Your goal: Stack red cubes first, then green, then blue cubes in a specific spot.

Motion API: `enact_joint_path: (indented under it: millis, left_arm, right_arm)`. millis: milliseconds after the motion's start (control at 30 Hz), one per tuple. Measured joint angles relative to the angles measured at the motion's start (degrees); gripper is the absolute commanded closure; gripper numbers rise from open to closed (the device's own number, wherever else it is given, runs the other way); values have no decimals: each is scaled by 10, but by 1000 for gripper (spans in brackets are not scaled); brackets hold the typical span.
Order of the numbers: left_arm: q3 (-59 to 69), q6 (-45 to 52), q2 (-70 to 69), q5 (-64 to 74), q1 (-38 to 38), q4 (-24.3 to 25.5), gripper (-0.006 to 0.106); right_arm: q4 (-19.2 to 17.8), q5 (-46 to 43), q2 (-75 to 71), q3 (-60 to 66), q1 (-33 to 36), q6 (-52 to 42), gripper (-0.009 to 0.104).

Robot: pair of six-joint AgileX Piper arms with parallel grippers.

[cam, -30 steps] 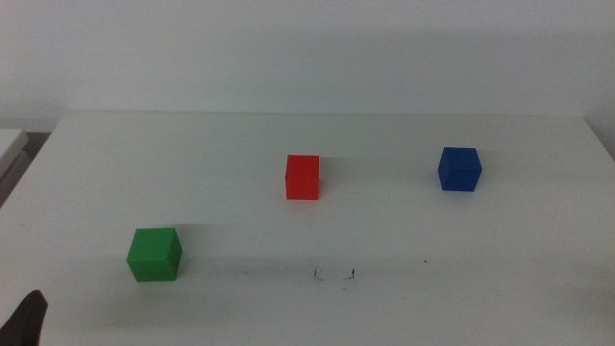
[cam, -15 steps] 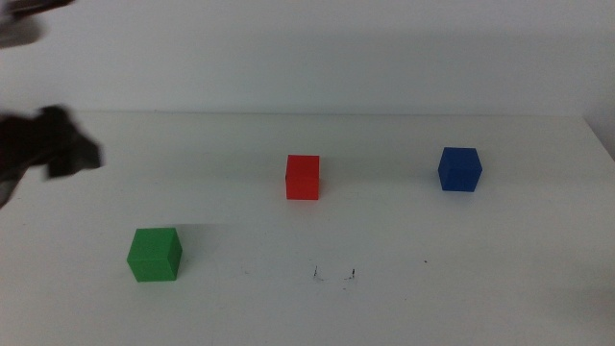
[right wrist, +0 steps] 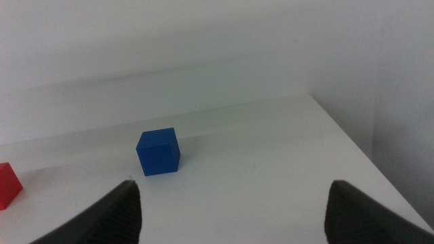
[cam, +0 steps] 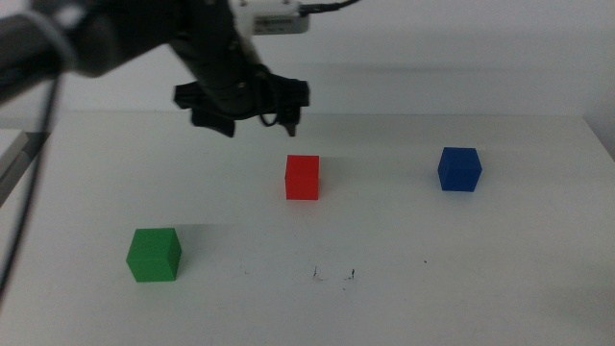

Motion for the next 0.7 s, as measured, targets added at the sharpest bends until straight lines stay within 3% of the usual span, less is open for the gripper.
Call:
enact_joint_path:
  millis: [267,700]
  left_arm:
    - [-128,-4,138,18,-3,-23,7]
    - [-204,15,272,-1,-7,-36,8]
  right_arm:
    - [0,0,0,0,0,0,2]
    - [0,0,0,0,0,1,2]
